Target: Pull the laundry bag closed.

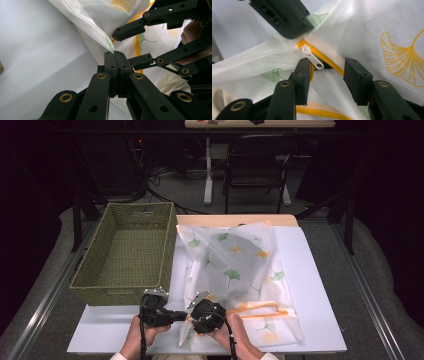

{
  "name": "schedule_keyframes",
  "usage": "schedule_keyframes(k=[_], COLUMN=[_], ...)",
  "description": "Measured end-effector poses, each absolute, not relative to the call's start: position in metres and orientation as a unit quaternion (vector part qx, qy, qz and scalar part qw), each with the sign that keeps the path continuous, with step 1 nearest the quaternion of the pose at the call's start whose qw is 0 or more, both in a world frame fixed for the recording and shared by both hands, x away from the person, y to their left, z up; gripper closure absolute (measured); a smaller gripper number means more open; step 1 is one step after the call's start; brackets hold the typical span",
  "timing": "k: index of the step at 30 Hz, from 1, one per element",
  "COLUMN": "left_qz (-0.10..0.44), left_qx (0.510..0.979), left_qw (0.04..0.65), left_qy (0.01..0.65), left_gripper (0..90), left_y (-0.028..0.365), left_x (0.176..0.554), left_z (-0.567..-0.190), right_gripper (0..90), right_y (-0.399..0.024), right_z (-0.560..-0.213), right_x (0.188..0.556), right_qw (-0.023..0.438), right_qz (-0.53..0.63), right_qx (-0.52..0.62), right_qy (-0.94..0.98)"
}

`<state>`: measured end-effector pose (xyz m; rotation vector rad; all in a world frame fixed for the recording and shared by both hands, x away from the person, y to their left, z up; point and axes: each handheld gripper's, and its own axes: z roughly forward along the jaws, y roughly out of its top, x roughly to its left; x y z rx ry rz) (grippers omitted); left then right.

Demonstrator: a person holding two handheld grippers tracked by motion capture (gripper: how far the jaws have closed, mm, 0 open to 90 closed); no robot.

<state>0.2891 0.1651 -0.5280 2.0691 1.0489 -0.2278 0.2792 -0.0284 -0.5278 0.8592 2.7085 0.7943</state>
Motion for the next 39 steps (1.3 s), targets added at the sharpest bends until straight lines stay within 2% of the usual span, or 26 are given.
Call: schedule_keyframes(k=[13, 17, 18, 22, 23, 26, 35, 37, 39], left_qz=[-0.09, -0.09, -0.09, -0.08, -0.079, -0.077, -0.076, -0.078, -0.083], left_qx=[0.818, 0.82, 0.82, 0.823, 0.824, 0.826, 0.826, 0.827, 0.83], left_qw=[0.392, 0.392, 0.392, 0.388, 0.387, 0.385, 0.376, 0.374, 0.373], left_qy=[0.411, 0.408, 0.408, 0.406, 0.407, 0.405, 0.413, 0.412, 0.407], left_gripper=[90.0, 90.0, 90.0, 89.7, 89.7, 88.6, 72.5, 72.5, 77.6], left_y=[0.1642, 0.1644, 0.1644, 0.1632, 0.1633, 0.1627, 0.1595, 0.1589, 0.1559], left_x=[0.2889, 0.2892, 0.2892, 0.288, 0.2879, 0.288, 0.293, 0.2942, 0.2963], left_z=[-0.5284, -0.5284, -0.5284, -0.5274, -0.5273, -0.5273, -0.532, -0.5331, -0.5365], right_gripper=[76.5, 78.1, 81.7, 81.7, 83.8, 84.0, 84.1, 84.2, 84.2], right_y=[-0.0264, -0.0274, -0.0274, -0.0274, -0.029, -0.0305, -0.0269, -0.0255, -0.0243], right_z=[-0.5317, -0.5324, -0.5324, -0.5324, -0.5335, -0.5325, -0.5321, -0.5319, -0.5335], right_x=[0.2801, 0.282, 0.282, 0.282, 0.2846, 0.2842, 0.2813, 0.2802, 0.2793], right_qw=[0.047, 0.036, 0.036, 0.036, 0.02, 0.014, 0.033, 0.038, 0.05], right_qz=[0.277, 0.282, 0.282, 0.282, 0.291, 0.294, 0.281, 0.277, 0.266], right_qx=[0.258, 0.258, 0.258, 0.258, 0.255, 0.262, 0.247, 0.245, 0.24], right_qy=[0.924, 0.923, 0.923, 0.923, 0.922, 0.919, 0.927, 0.929, 0.932])
